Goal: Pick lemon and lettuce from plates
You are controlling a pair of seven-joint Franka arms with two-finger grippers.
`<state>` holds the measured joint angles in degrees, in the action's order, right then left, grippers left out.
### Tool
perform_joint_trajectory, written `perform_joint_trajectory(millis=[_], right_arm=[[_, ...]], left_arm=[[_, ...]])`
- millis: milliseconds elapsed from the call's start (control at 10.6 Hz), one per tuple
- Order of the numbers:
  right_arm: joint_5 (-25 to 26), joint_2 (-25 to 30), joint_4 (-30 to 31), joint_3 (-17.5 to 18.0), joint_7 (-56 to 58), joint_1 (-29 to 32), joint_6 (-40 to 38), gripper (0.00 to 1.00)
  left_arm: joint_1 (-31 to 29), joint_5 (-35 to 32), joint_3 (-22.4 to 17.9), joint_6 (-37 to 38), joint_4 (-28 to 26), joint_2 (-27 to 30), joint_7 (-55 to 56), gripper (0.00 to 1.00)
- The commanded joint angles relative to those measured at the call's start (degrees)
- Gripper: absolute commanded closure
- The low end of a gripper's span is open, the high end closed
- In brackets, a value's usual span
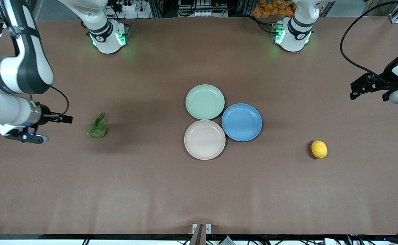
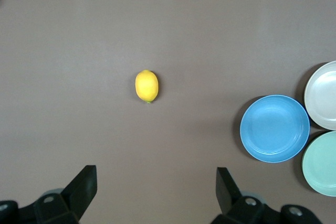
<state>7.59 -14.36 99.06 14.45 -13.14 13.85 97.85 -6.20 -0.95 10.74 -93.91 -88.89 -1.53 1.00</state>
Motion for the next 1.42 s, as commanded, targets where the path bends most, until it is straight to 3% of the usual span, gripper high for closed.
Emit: perform_joint_trajectory(millis=[0,378,662,946,1324], right_arm=[[-1.08,2.84,-6.94,-8.19,0.75,-8.72,-6.26,0.0],[-1.52,7.15,-12.83,-8.3,0.92,-11.29,-11.96,0.0],[-8.19,11.45,-14.68,-11.89,3.79,-12.0,-13.64,0.0],[-7.94,12.34,-18.54,-14.97,8.3,-12.44,-18.64,0.0],[-7.33,13.66,-19.35,-14.98,8.39,-12.44,-20.07,0.0]], left_arm=[[0.4,-1.6,0.07,0.13,-0.5,0.74,0.67,0.0],[0.22,-1.6,-0.01,0.13,0.55,0.48,0.58,0.0],[0.13,-1.6,-0.01,0.22,0.56,0.39,0.49,0.0],[0.13,-1.69,-0.01,0.13,0.56,0.21,0.41,0.0],[0.05,-1.69,-0.01,0.13,0.64,0.21,0.41,0.0]])
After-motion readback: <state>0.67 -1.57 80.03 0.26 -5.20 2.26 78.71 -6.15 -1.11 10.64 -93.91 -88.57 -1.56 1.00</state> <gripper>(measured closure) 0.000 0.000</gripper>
